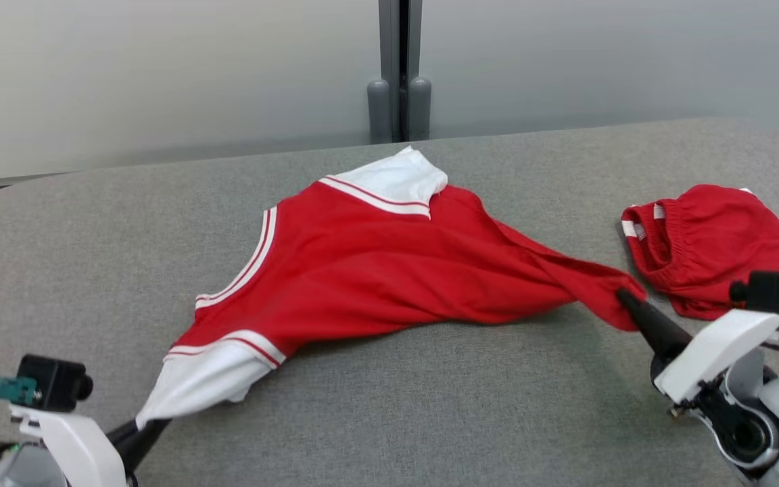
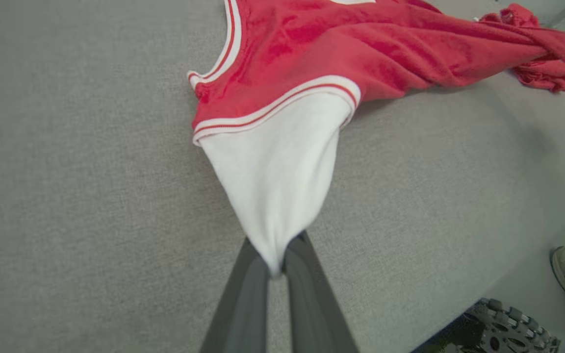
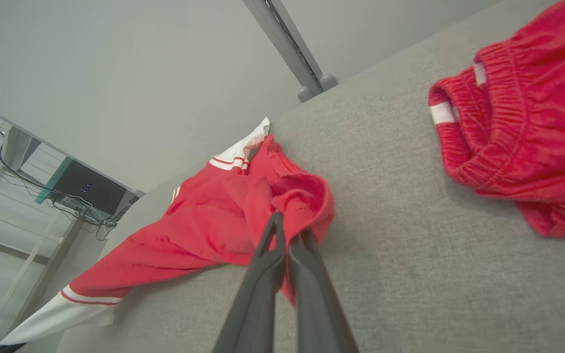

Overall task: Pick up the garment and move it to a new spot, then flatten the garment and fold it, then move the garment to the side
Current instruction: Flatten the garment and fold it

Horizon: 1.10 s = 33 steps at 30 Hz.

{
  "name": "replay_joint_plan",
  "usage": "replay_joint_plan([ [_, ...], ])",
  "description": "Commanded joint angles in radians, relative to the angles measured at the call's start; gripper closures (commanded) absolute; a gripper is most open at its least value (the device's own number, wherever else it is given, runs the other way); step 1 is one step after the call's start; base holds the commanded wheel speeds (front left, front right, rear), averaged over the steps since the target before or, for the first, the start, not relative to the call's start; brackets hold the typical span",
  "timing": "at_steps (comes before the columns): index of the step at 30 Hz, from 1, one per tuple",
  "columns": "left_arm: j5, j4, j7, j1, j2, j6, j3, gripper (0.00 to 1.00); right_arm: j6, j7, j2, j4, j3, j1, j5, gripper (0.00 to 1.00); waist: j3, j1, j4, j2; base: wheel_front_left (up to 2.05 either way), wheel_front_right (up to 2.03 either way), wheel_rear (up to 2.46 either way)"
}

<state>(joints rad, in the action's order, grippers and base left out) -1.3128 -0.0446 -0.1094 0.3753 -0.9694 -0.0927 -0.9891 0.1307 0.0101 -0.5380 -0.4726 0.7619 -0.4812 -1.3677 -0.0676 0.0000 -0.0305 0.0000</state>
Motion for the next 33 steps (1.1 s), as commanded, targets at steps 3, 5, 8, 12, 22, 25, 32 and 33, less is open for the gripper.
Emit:
replay_joint_plan([
  [3,-0.028,-0.075,0.009,-0.07,-0.035,-0.046,-0.011,1.0,0.0,0.023,-0.027,0.03,-0.007,0.083,-0.031,1.0,0.017,0.0,0.012,0.0,0.0,0.0,0.0],
  [5,-0.04,-0.114,0.019,-0.104,-0.051,-0.07,-0.016,1.0,0.0,0.043,-0.046,0.045,-0.011,0.133,-0.046,1.0,0.025,0.0,0.019,0.0,0.0,0.0,0.0],
  [8,-0.053,-0.151,0.032,-0.145,-0.059,-0.099,-0.025,1.0,0.0,0.071,-0.068,0.067,-0.013,0.199,-0.06,1.0,0.038,0.0,0.025,0.0,0.0,0.0,0.0],
  [12,-0.074,-0.182,0.039,-0.185,-0.057,-0.119,-0.037,1.0,0.0,0.091,-0.083,0.089,-0.03,0.268,-0.08,1.0,0.058,0.0,0.025,0.0,0.0,0.0,0.0],
  [22,-0.086,-0.182,0.026,-0.222,-0.047,-0.148,-0.058,1.0,0.0,0.09,-0.067,0.077,-0.084,0.312,-0.042,1.0,0.077,0.0,0.007,0.0,0.0,0.0,0.0],
  [25,-0.082,-0.165,0.027,-0.22,-0.031,-0.143,-0.064,1.0,0.0,0.088,-0.044,0.067,-0.098,0.308,-0.021,1.0,0.074,0.0,0.004,0.0,0.0,0.0,0.0],
  [32,-0.09,-0.124,0.019,-0.222,0.007,-0.128,-0.075,1.0,0.0,0.103,0.002,0.037,-0.131,0.308,0.02,0.5,0.067,0.0,0.004,0.0,0.0,0.0,0.0],
  [33,-0.091,-0.117,0.02,-0.221,0.013,-0.126,-0.076,0.98,0.0,0.106,0.009,0.033,-0.135,0.309,0.027,0.14,0.065,0.0,0.005,0.0,0.0,0.0,0.0],
])
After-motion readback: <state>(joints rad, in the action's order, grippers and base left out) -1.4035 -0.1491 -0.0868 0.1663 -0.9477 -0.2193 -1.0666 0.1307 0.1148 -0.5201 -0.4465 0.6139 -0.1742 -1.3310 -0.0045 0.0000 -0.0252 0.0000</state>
